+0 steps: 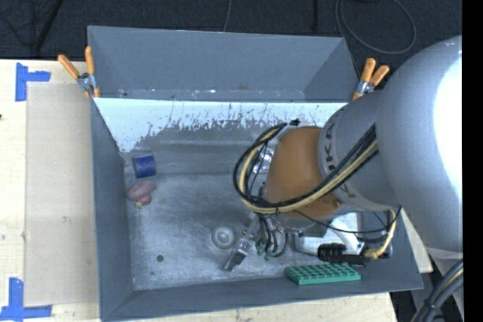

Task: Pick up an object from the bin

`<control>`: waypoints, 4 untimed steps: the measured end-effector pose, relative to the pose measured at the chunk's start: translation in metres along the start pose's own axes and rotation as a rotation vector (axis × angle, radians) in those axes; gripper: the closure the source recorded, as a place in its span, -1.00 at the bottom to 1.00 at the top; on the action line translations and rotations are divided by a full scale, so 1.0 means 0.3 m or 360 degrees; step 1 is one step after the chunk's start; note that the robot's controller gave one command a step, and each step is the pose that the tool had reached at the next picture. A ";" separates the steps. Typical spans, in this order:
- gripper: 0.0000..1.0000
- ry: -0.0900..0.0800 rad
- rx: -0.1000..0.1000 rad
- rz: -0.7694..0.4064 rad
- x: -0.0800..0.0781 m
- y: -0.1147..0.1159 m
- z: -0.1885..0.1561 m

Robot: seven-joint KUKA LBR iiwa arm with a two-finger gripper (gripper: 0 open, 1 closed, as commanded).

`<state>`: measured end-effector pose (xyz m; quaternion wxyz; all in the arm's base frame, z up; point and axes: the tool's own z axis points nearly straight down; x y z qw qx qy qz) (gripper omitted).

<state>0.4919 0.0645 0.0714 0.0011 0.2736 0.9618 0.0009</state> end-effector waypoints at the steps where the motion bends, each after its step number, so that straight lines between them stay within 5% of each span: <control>1: -1.00 -0.0001 -0.0001 0.0026 -0.006 0.153 -0.009; 2: 1.00 0.0000 -0.0001 0.0024 -0.005 0.148 -0.013; 3: 1.00 -0.0003 -0.0003 -0.0018 0.045 0.164 -0.418; 4: 1.00 0.0000 0.0001 -0.0039 0.026 0.166 -0.539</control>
Offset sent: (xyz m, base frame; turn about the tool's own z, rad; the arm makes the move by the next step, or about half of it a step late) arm 0.0240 0.0353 0.0024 0.0203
